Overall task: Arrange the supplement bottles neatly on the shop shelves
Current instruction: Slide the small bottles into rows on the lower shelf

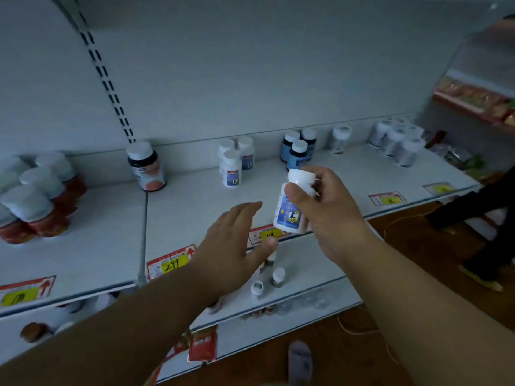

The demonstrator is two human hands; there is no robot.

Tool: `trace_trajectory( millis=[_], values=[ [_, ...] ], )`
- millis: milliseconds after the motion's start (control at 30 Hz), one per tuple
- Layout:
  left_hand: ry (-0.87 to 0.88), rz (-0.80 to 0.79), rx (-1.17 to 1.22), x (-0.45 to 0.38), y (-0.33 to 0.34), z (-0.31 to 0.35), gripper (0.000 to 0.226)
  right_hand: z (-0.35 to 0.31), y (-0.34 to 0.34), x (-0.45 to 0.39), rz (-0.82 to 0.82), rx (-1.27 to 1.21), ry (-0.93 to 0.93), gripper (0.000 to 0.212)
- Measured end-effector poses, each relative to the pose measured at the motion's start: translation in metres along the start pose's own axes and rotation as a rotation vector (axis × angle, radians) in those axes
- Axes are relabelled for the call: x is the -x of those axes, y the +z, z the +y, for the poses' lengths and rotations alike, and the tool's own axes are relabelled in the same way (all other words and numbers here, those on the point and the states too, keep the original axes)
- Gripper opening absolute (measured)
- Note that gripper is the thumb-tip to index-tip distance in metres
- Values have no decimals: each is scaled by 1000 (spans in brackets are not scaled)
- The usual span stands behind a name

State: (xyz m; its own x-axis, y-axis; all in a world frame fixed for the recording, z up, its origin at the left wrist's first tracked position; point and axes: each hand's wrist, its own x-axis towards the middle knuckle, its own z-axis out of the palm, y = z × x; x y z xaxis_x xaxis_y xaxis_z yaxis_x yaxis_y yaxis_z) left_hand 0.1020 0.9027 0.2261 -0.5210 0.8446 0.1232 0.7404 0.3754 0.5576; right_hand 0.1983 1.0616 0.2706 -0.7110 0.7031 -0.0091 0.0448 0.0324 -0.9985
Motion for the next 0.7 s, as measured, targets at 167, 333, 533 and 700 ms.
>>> trace_trajectory(
  millis=[167, 333, 533, 700],
  values=[
    [-205, 83, -95, -60, 28, -16, 82, 33, 3, -99, -164, 172, -64, 40],
    [-398, 140, -235, -108, 39, -16, 84, 46, 11, -172, -341, 408, -148, 52],
    [-445, 273, -439, -144, 36, -29, 79, 57, 35, -224, -415, 564, -277, 46],
    [-432, 210, -503, -165, 31, -53, 84, 68, 55, -246, -397, 674, -379, 40]
  ],
)
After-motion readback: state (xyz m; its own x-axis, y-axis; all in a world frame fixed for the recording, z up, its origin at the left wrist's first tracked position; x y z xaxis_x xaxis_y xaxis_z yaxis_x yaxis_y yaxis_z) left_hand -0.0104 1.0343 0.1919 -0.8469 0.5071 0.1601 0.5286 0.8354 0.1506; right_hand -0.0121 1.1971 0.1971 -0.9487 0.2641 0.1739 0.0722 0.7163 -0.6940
